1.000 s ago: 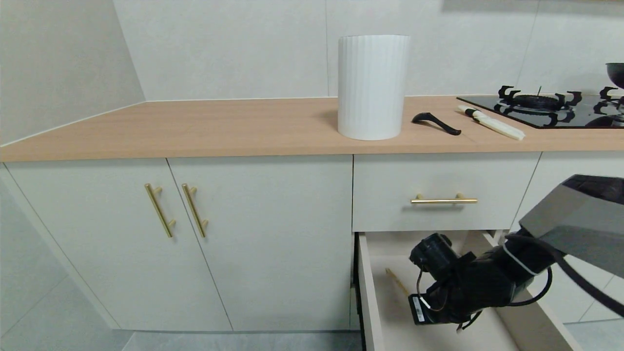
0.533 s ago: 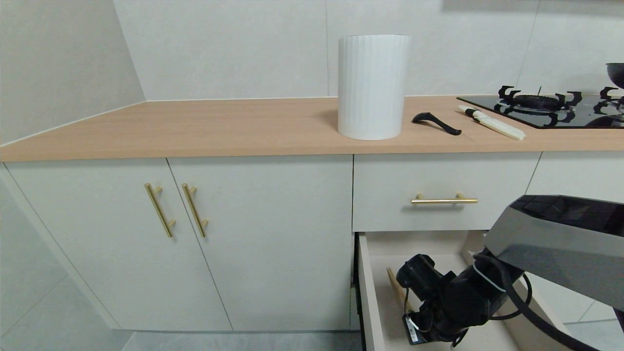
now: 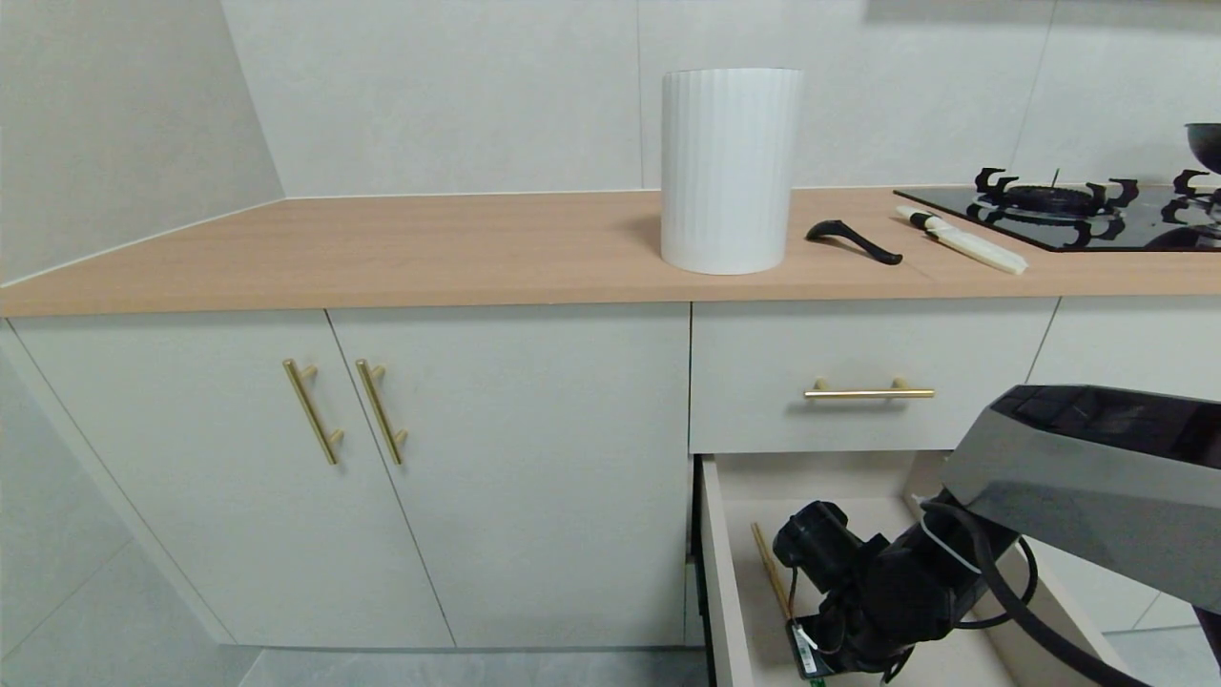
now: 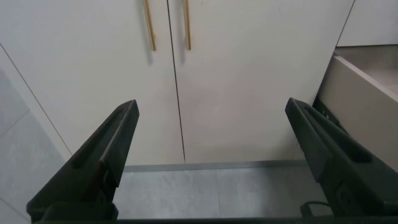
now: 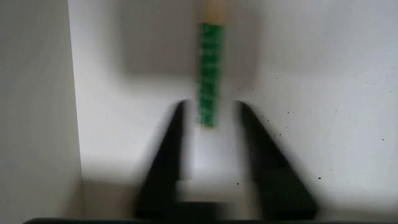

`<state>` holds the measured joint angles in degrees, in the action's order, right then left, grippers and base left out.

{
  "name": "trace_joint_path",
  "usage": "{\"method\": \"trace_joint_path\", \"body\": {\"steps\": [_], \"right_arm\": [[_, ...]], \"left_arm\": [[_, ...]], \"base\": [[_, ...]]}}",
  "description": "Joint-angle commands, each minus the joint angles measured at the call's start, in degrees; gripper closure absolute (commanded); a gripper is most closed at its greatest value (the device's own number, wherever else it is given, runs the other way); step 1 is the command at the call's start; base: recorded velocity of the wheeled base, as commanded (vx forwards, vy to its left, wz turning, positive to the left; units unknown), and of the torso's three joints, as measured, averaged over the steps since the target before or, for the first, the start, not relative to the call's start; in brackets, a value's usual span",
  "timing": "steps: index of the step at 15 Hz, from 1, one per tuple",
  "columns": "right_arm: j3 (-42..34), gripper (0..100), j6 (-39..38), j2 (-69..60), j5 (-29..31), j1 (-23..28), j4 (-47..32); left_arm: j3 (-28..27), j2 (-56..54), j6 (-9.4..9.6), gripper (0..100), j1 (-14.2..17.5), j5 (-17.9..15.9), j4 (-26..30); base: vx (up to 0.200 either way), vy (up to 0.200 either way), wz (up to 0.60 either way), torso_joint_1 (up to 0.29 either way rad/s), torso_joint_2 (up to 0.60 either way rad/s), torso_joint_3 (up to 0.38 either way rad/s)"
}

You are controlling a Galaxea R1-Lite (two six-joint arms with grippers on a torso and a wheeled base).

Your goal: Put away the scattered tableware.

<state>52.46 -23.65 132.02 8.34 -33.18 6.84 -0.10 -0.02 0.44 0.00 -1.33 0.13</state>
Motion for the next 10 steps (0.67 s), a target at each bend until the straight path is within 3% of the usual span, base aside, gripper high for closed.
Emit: {"method": "trace_joint_path", "body": {"steps": [1,6,10], "right_arm": [[0.01,0,0.01,-0.10,0.01,-0.04,0.02],[-0.07,0,0.01,-0.19,0.01,-0.04,0.02],[-0.69,0,0.53,-13.99,-0.34,1.98,-1.92]], "left_arm": [[0.01,0.02,0.00,0,0.00,0.01,0.04],[0.01,0.02,0.00,0,0.00,0.01,0.04],[0.01,0.02,0.00,0,0.00,0.01,-0.05]], "base": [[0.000,0.000,0.00,0.000,0.00,0.000],[0.000,0.000,0.00,0.000,0.00,0.000],[0.000,0.000,0.00,0.000,0.00,0.000]]}}
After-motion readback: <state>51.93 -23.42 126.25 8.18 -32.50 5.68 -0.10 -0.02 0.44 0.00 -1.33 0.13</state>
